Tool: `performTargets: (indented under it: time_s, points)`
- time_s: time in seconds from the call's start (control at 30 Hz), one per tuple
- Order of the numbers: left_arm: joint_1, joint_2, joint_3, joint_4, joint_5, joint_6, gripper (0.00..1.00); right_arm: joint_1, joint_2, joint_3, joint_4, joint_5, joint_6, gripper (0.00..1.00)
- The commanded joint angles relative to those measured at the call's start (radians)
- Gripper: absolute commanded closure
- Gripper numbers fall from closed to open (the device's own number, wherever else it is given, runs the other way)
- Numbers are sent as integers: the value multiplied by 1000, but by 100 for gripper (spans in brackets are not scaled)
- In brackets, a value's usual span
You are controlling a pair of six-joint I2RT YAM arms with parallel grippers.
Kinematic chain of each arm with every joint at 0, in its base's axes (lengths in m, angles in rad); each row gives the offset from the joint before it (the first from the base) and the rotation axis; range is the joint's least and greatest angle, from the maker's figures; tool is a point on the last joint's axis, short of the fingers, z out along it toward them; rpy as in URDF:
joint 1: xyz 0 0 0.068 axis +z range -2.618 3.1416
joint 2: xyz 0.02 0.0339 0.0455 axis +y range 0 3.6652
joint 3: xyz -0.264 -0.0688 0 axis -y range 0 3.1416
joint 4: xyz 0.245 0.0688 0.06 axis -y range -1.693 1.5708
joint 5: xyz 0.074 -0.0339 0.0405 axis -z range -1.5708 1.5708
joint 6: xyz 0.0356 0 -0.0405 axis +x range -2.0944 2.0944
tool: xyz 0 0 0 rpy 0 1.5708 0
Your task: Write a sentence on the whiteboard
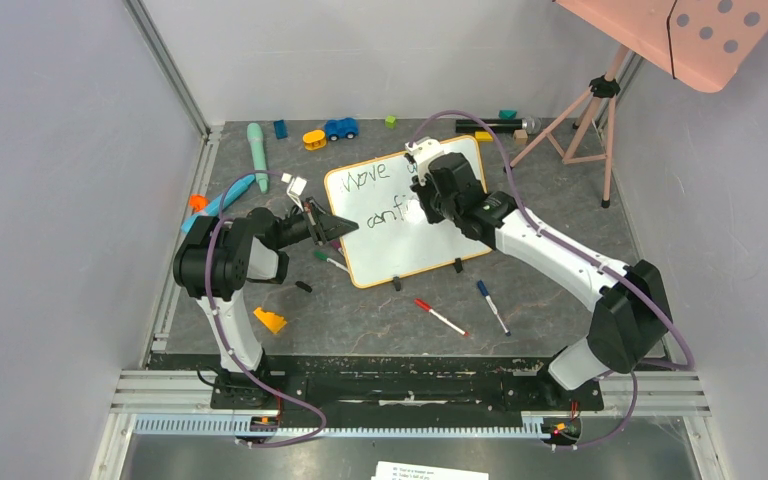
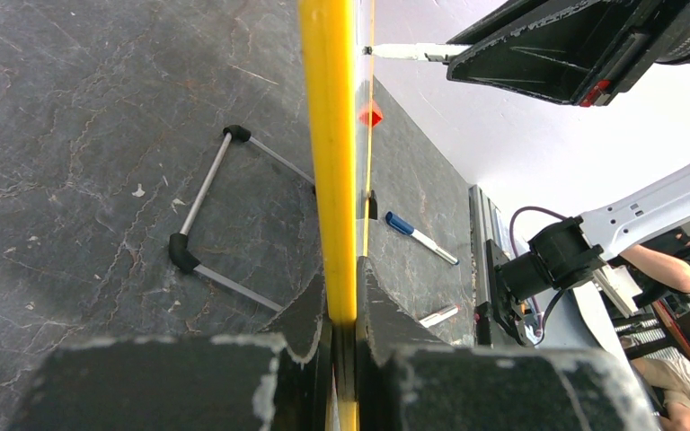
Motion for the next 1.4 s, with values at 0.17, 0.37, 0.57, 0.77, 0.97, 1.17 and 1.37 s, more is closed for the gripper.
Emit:
performTargets:
  time_s: [0.17,0.37,0.57,0.77,0.97,1.17,1.37]
  points:
    - [4,20,3,52,-45,184,98,-6,5,9,27,-49,-1,100]
    - [4,21,3,52,-44,184,98,-4,-28,-40,27,-64,7,100]
    - [4,20,1,52,-45,185,98,-5,-42,-62,17,-29,7,100]
    - [4,20,0,52,-45,184,98,-7,-25,-31,10,19,7,100]
    - [4,20,-1,52,-45,184,98,-8,13,31,5,45,-9,100]
    - [4,20,0,52,-45,185,98,-15,49,90,4,50,-25,100]
    - [4,19,0,52,-45,186,98,-20,67,125,5,57,-29,100]
